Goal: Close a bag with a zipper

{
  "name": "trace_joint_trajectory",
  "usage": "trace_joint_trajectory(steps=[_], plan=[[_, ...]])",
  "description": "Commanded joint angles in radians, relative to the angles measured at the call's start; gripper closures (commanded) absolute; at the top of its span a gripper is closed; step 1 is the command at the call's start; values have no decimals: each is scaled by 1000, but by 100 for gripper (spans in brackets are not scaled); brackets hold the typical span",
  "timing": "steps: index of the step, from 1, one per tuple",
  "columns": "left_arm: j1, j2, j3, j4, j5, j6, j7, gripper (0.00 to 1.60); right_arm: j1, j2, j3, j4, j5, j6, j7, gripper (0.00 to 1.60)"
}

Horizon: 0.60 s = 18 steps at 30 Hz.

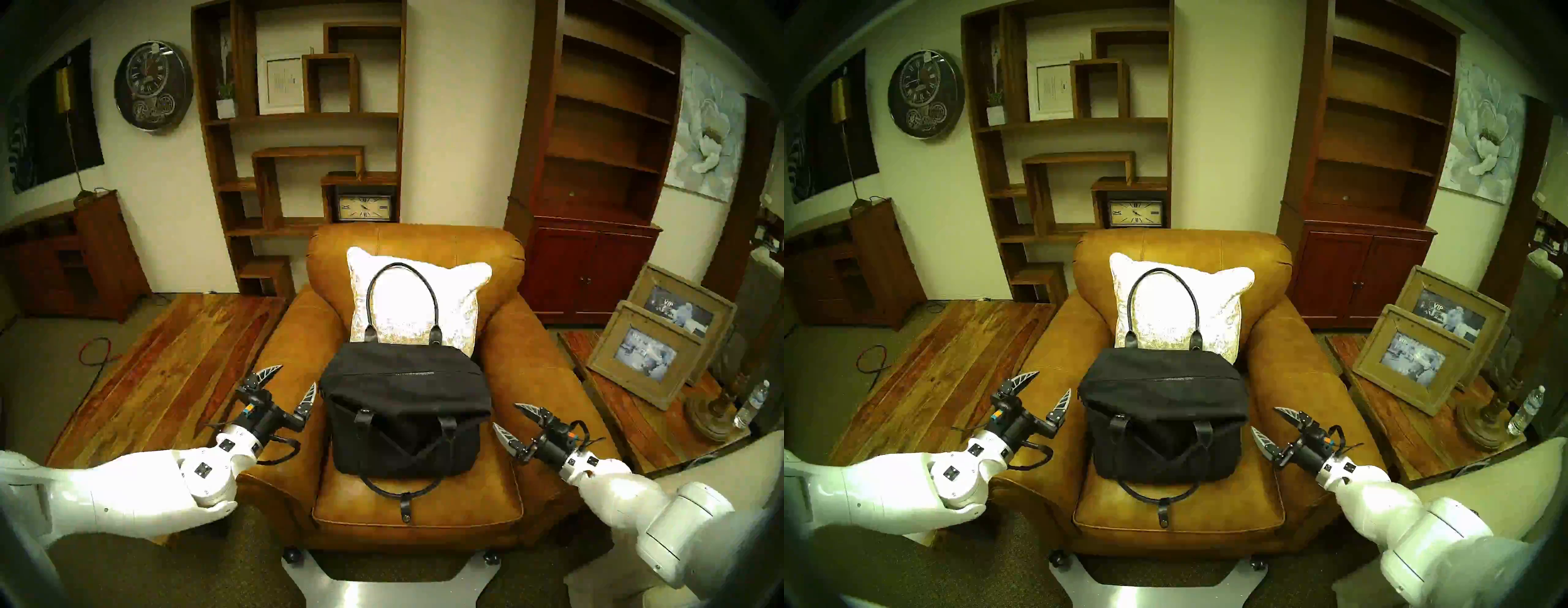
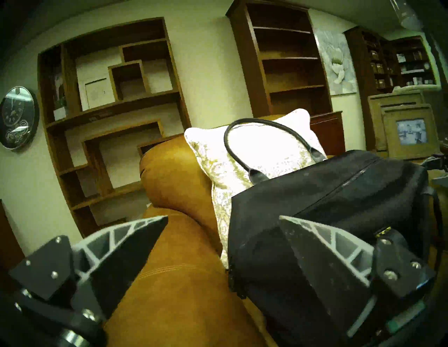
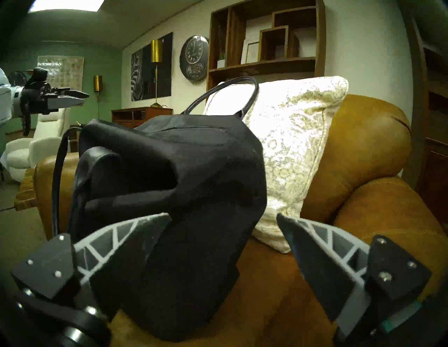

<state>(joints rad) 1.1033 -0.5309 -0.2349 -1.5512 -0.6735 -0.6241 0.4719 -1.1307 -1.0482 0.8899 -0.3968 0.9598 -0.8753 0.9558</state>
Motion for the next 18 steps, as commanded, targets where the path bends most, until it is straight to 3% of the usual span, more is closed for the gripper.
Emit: trace_joint_trajectory(steps=[1, 9, 18], plan=[[-19, 58, -10, -102, 45, -39, -29, 0, 26, 12, 16, -123, 27, -19, 81, 0], [-35, 110, -27, -177, 75, -62, -54, 0, 25, 2, 12, -225, 40, -8, 79, 0], [-29, 181, -31, -254, 99, -77, -66, 0, -60, 53, 5, -370, 84, 61, 94, 0]])
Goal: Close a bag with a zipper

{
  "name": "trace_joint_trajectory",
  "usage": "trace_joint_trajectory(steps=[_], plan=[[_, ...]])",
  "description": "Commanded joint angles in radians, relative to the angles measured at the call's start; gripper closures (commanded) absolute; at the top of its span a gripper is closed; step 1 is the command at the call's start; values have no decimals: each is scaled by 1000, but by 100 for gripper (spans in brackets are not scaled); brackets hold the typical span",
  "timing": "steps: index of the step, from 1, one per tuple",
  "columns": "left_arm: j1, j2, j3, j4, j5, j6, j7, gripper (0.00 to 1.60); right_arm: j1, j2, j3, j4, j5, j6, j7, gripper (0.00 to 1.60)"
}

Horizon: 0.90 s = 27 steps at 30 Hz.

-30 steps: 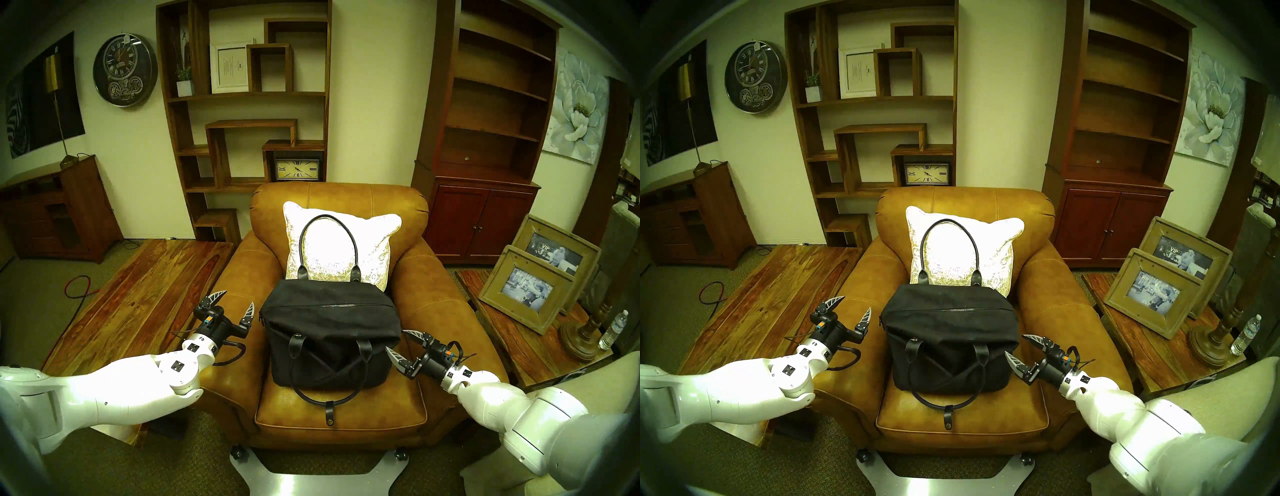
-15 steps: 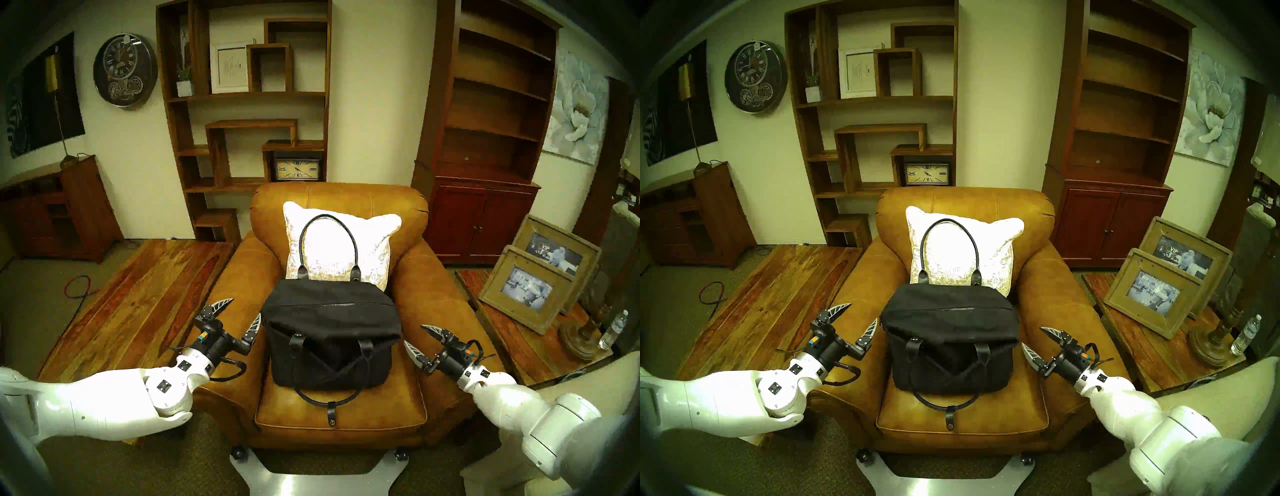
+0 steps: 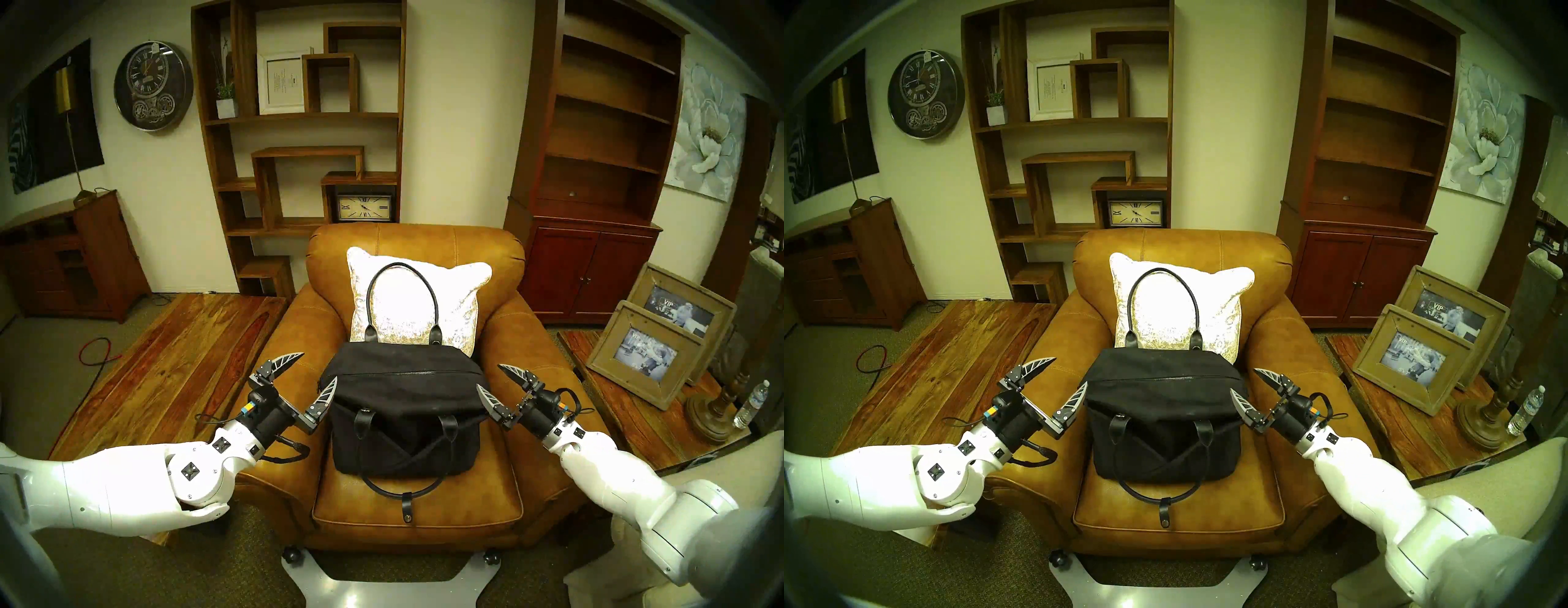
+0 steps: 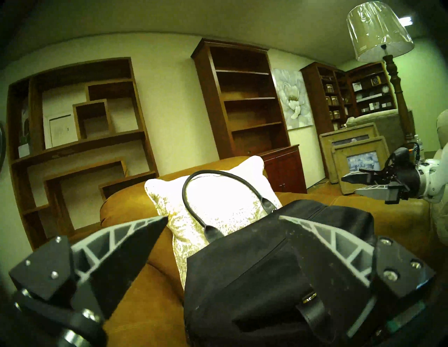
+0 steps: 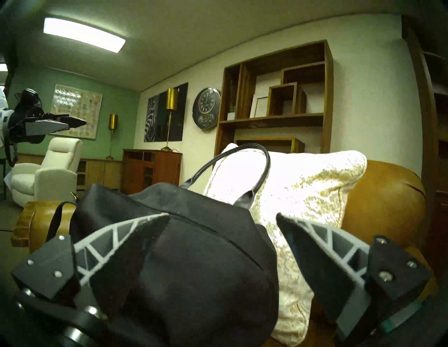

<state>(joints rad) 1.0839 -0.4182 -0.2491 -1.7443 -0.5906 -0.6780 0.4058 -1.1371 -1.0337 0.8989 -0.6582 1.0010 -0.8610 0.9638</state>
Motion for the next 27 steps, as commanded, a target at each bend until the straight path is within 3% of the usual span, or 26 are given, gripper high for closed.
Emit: trace_joint_trajectory(steps=[1, 17, 19, 22, 23, 24, 27], plan=[[-9, 76, -16, -68, 18, -24, -1, 0, -60, 46, -4, -125, 50, 56, 93, 0], [-2, 155, -11, -147, 29, -20, 8, 0, -180, 174, 37, -368, 204, 248, 231, 0], [-1, 158, -11, -151, 29, -19, 10, 0, -176, 171, 39, -355, 214, 257, 248, 0], [-1, 171, -8, -166, 30, -14, 21, 0, -227, 224, 56, -457, 258, 323, 250, 0], [-1, 172, -7, -169, 31, -13, 23, 0, -213, 209, 57, -419, 266, 327, 275, 0], [-1, 175, -7, -171, 31, -12, 26, 0, -237, 234, 61, -472, 271, 343, 251, 0], [-1, 176, -6, -174, 31, -10, 28, 0, -234, 231, 63, -461, 277, 349, 262, 0]])
